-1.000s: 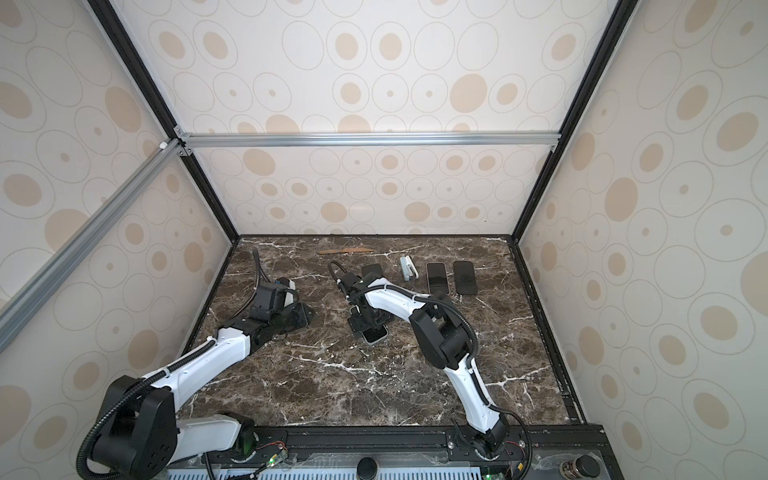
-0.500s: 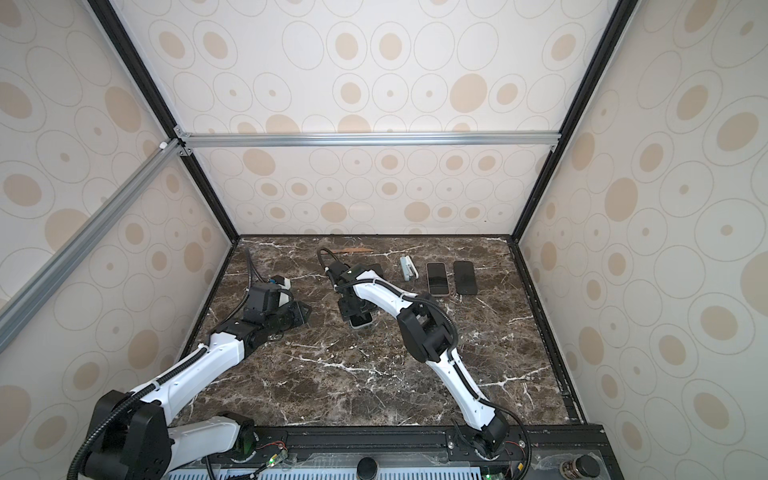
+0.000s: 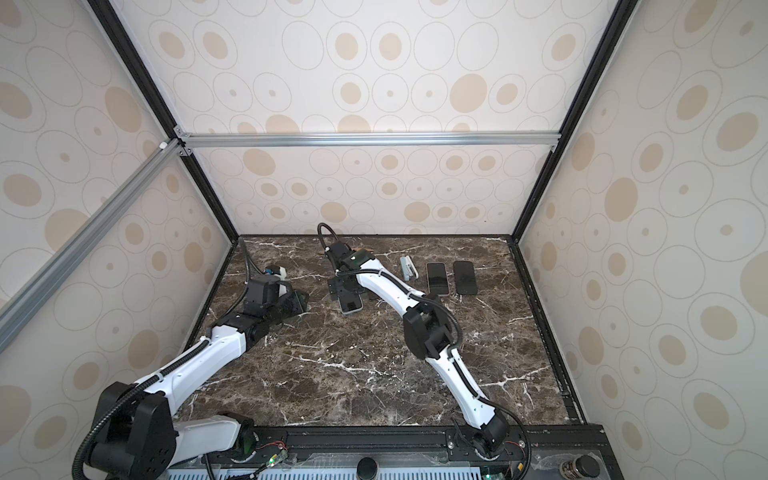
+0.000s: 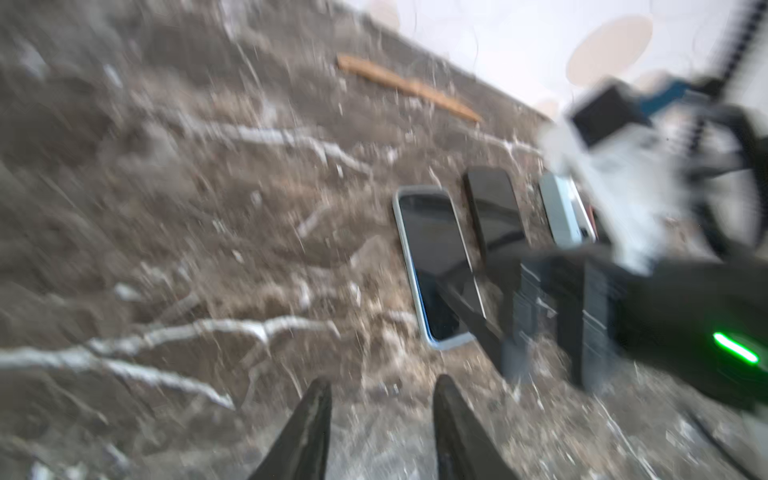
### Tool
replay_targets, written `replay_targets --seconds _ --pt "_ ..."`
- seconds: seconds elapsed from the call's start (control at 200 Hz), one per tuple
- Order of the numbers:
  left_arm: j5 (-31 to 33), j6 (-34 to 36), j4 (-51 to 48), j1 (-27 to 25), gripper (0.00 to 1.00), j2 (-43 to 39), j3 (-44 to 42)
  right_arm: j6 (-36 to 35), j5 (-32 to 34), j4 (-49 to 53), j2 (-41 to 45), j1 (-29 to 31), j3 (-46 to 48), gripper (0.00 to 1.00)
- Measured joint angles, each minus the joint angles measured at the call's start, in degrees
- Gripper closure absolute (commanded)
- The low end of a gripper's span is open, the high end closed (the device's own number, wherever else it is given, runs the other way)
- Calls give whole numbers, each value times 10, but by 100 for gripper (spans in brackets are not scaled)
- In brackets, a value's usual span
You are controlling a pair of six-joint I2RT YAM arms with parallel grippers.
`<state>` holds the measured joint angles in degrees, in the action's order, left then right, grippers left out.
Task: Put the phone into the phone case
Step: 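Open the right gripper and raise it off the cased phone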
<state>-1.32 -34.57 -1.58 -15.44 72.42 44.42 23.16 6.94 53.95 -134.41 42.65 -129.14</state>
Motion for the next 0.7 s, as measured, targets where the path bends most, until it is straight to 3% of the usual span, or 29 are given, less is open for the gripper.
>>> replay_targets --seconds 0.16,0.245,0.325,0.41,0.53,0.7 --pt "140 43 128 6 35 12 -16 -39 77 -132 291 -26 269 0" --pt "230 90 226 11 31 14 -61 -79 129 -256 436 -101 449 0" --pt "298 146 319 19 29 22 -118 -121 165 -357 502 -196 597 0" --pt "342 208 386 33 28 41 -173 -160 191 -444 504 -273 726 0" --pt "341 259 452 70 26 72 -214 -204 181 -535 465 -312 874 0" --pt "198 284 583 146 25 144 -263 -264 108 -697 461 -320 947 1"
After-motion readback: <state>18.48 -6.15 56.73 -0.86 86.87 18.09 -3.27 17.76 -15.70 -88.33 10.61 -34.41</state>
